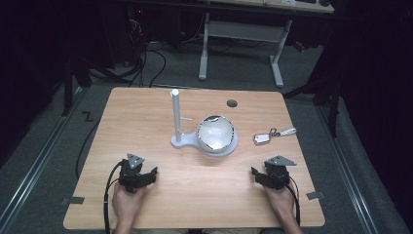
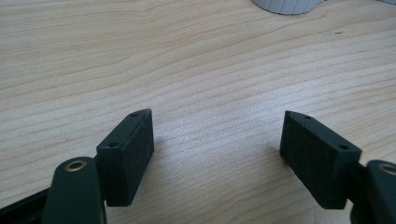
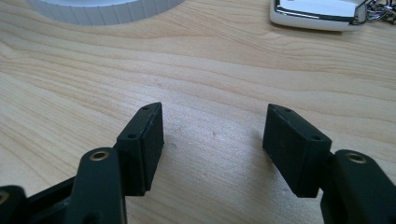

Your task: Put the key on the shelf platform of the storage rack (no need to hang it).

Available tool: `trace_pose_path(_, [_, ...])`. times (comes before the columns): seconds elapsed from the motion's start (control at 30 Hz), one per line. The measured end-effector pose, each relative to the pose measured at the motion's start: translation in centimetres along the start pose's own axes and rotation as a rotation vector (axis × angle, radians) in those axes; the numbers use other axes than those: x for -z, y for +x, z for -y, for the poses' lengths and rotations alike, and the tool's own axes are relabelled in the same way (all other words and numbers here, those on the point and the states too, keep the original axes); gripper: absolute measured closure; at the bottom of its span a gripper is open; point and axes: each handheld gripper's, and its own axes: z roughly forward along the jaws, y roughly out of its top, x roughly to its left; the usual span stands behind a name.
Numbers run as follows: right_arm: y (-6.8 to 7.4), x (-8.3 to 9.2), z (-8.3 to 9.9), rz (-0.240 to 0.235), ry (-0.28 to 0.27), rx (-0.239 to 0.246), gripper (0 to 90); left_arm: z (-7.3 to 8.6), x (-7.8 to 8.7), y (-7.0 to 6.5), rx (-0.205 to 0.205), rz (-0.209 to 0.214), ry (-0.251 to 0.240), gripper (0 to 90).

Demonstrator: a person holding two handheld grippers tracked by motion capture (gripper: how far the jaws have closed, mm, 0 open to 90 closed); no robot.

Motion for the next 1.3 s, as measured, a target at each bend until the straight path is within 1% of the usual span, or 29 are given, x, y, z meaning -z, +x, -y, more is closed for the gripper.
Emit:
trace_pose_path(0.2, [-0.2, 0.2, 0.0, 0.006, 0.011, -0.013, 39.8, 0.0, 0.0, 0.0, -0.003, 0.002, 0.002, 26.4])
trace_pose_path(0.33, [-0.1, 0.5, 0.0, 0.012, 0.001, -0.002, 40.9, 0.0, 0.0, 0.0, -0.003, 0.002, 0.002, 26.3])
trace_pose_path(0.47, [-0.2, 0.8, -0.1, -0.005, -0.008, -0.011, 41.1, 0.0, 0.0, 0.0, -0.003, 0.002, 0.002, 26.3])
trace_pose_path(0.5, [-0.3, 0.9, -0.2, -0.018, 0.000, -0.020, 41.7, 0.0, 0.0, 0.0, -0.003, 0.002, 0.002, 26.3])
trace_pose_path(0.53, [-0.3, 0.9, -0.2, -0.018, 0.000, -0.020, 41.7, 0.0, 0.0, 0.0, -0.003, 0.002, 0.002, 26.3])
trace_pose_path(0.57, [-0.5, 1.1, -0.3, -0.035, 0.006, -0.033, 42.4, 0.0, 0.0, 0.0, -0.002, 0.002, 0.003, 26.3])
trace_pose_path(0.63, [-0.5, 1.2, -0.4, -0.042, 0.010, -0.042, 42.2, 0.0, 0.0, 0.0, -0.002, 0.001, 0.002, 26.3])
trace_pose_path(0.7, [-0.7, 1.5, -0.7, -0.061, 0.003, -0.059, 40.8, 0.0, 0.0, 0.0, -0.002, 0.002, 0.002, 26.3])
trace_pose_path(0.73, [-0.9, 1.8, -0.8, -0.073, -0.009, -0.069, 39.8, 0.0, 0.0, 0.0, -0.002, 0.001, 0.002, 26.3])
trace_pose_path(0.77, [-0.9, 1.8, -0.8, -0.073, -0.009, -0.069, 39.8, 0.0, 0.0, 0.0, -0.002, 0.001, 0.002, 26.3])
trace_pose_path(0.8, [-1.0, 1.8, -1.0, -0.086, 0.004, -0.078, 38.7, 0.0, 0.0, 0.0, -0.002, 0.002, 0.003, 26.3])
trace_pose_path(0.87, [-1.2, 1.8, -1.2, -0.092, 0.007, -0.080, 39.4, 0.0, 0.0, 0.0, -0.001, 0.002, 0.003, 26.3])
trace_pose_path(1.0, [-1.4, 1.9, -1.6, -0.090, 0.008, -0.084, 41.7, 0.0, 0.0, 0.0, 0.001, 0.001, 0.003, 26.3])
trace_pose_path(1.03, [-1.5, 1.9, -1.8, -0.088, 0.003, -0.081, 43.5, -0.1, 0.0, 0.0, -0.001, 0.005, 0.006, 26.3])
trace_pose_path(1.2, [-1.6, 1.9, -2.3, -0.085, 0.002, -0.078, 46.1, -0.1, 0.0, 0.0, 0.009, 0.001, 0.007, 26.1])
trace_pose_path(1.3, [-1.7, 1.7, -3.1, -0.084, -0.004, -0.069, 47.7, -0.1, 0.0, 0.0, 0.001, 0.004, 0.007, 26.1])
